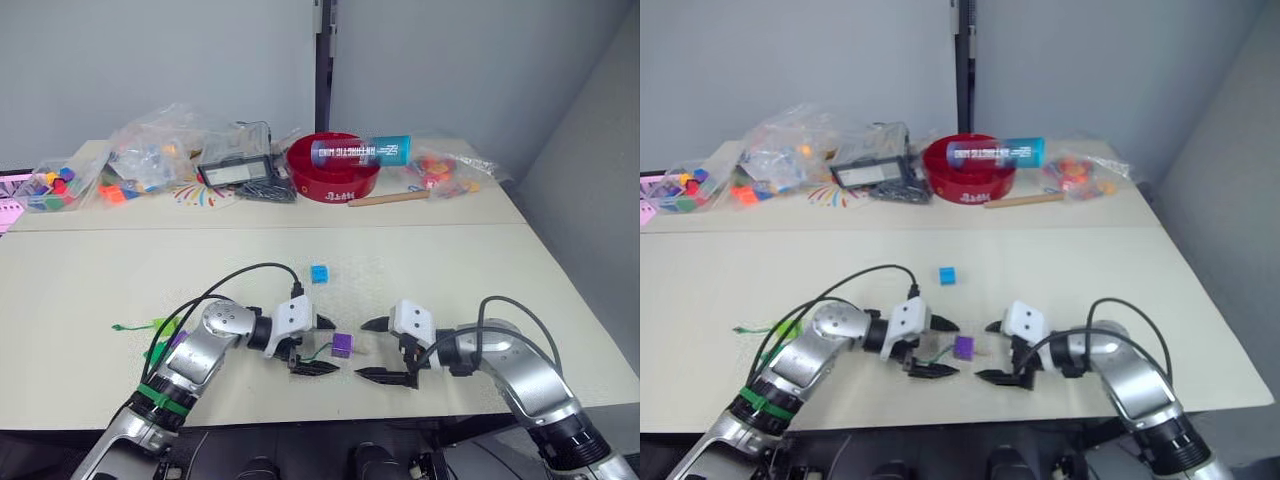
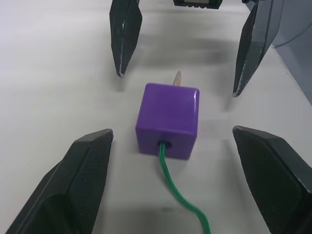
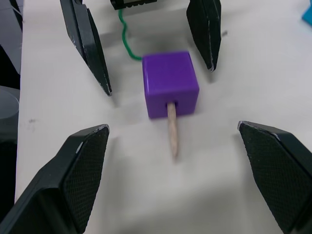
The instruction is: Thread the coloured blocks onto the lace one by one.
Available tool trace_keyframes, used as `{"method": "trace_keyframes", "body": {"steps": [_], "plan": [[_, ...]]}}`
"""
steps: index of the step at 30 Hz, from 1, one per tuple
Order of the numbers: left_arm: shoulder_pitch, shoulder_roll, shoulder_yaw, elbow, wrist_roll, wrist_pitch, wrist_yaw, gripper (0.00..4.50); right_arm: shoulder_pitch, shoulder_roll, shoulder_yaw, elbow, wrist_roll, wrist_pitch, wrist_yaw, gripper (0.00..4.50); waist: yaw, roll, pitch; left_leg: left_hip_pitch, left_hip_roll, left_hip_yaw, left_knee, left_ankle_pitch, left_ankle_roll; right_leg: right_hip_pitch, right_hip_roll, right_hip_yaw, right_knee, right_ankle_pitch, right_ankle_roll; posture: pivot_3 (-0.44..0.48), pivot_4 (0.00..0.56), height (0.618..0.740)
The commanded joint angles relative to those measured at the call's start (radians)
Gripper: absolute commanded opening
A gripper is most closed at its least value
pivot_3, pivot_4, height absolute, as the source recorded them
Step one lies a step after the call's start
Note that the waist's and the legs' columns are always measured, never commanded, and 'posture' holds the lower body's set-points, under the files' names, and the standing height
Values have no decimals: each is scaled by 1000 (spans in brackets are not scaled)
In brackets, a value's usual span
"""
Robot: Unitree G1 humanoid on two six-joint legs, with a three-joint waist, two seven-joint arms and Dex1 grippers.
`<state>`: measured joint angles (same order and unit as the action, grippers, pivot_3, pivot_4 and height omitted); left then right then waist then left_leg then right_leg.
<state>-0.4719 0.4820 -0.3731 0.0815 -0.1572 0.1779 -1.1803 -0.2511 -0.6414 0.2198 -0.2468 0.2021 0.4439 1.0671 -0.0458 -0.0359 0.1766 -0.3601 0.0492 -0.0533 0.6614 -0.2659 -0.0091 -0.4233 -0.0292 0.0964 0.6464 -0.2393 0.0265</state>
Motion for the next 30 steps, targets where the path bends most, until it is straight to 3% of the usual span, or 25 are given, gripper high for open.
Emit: {"method": "trace_keyframes", "body": {"steps": [1, 3, 11, 12, 15, 16, 25, 30], "plan": [[-27, -35, -7, 29, 5, -41, -7, 4136, 6, -5, -21, -32, 9, -22, -21, 4472, 0, 0, 0, 0, 0, 0, 0, 0, 0, 0, 0, 0, 0, 0, 0, 0, 150, 731], [-28, -40, -6, 38, 5, -47, -15, 3874, 9, 0, -20, -33, 10, -23, -33, 4494, 0, 0, 0, 0, 0, 0, 0, 0, 0, 0, 0, 0, 0, 0, 0, 0, 150, 731], [-27, -34, -5, 41, 12, -59, -40, 1348, 8, 10, 2, -34, 9, -44, -53, 4500, 2, 0, 0, 0, 0, 0, 0, 0, 0, 0, 0, 0, 0, 0, 0, 0, 150, 731], [-27, -35, -5, 41, 13, -60, -40, 1192, 6, 12, 6, -35, 8, -46, -52, 4244, 2, 0, 0, 0, 0, 0, 0, 0, 0, 0, 0, 0, 0, 0, 0, 0, 150, 731], [-28, -36, -6, 40, 18, -61, -40, 1192, 0, 17, 19, -36, 5, -50, -50, 3373, 2, 0, 0, 0, 0, 0, 0, 0, 0, 0, 0, 0, 0, 0, 0, 0, 150, 731], [-27, -36, -7, 39, 19, -61, -41, 1192, -1, 18, 22, -36, 3, -51, -49, 3306, 2, 0, 0, 0, 0, 0, 0, 0, 0, 0, 0, 0, 0, 0, 0, 0, 150, 731], [-25, -29, -10, 33, 28, -59, -47, 1192, -2, 7, 35, -24, -5, -72, -45, 62, 2, 0, 0, 0, 0, 0, 0, 0, 0, 0, 0, 0, 0, 0, 0, 0, 150, 731], [-29, -23, -10, 34, 30, -62, -62, 1192, -7, 2, 37, -19, -9, -76, -42, 0, 2, 0, 0, 0, 0, 0, 0, 0, 0, 0, 0, 0, 0, 0, 0, 0, 150, 731]]}}
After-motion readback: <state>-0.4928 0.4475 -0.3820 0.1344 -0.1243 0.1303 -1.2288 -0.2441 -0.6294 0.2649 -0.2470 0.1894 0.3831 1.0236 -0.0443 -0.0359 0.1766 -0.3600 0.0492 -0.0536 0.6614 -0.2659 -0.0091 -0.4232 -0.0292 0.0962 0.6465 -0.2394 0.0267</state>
